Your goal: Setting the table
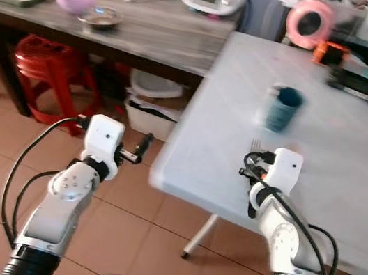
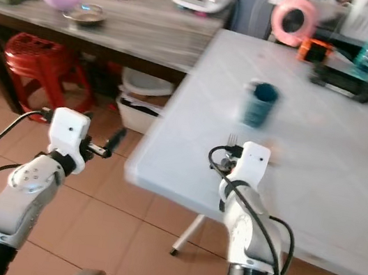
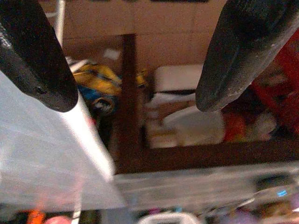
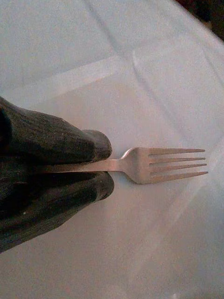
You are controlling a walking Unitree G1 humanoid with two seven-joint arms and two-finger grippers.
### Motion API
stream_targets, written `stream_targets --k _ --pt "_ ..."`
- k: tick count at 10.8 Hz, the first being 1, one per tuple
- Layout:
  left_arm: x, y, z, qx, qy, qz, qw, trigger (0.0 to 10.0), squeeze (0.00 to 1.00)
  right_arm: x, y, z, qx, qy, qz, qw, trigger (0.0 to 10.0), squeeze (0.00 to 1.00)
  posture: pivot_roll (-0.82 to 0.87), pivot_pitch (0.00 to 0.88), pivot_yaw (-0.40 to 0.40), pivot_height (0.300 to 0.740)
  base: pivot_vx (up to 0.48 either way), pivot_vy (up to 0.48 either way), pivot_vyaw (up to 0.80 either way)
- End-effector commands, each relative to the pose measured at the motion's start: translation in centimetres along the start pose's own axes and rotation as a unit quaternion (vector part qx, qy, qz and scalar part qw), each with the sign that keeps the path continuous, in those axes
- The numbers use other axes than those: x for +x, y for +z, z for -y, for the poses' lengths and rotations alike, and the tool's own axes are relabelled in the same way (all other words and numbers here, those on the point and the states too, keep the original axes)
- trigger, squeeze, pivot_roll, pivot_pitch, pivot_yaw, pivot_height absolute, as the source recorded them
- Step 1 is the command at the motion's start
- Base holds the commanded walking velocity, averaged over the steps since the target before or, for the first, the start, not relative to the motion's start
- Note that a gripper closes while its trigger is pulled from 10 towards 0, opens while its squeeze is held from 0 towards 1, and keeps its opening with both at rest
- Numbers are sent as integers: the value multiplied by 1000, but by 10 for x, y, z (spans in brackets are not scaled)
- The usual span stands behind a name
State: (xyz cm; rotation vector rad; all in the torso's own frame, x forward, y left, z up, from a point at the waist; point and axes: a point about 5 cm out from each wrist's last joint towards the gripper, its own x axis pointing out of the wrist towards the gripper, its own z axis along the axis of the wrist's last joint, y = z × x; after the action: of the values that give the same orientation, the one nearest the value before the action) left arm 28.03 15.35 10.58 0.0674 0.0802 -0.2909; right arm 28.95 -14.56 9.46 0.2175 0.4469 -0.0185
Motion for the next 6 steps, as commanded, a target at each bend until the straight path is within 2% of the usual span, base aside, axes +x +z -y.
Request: stream_targets --k 1,2,3,5,6 --pt "2 3 1 -7 3 7 1000 10000 0 1 -6 -2 -8 7 5 1000 10000 0 -4 0 48 740 0 420 0" --pt "4 3 4 -7 2 9 1000 10000 0 1 -8 3 3 -3 11 1000 10000 0 -5 0 46 740 0 416 0" --pt "5 3 8 1 -1 26 1000 10000 0 -2 -2 3 20 3 47 999 10000 0 -10 0 45 740 319 356 0" --pt "10 4 12 -10 -1 28 1000 10000 0 -9 16 9 -20 -7 134 991 10000 0 -16 0 44 740 422 0 0" --pt "12 5 13 -10 0 30 999 10000 0 -10 17 11 -19 -12 144 989 10000 0 -20 0 43 740 428 0 0"
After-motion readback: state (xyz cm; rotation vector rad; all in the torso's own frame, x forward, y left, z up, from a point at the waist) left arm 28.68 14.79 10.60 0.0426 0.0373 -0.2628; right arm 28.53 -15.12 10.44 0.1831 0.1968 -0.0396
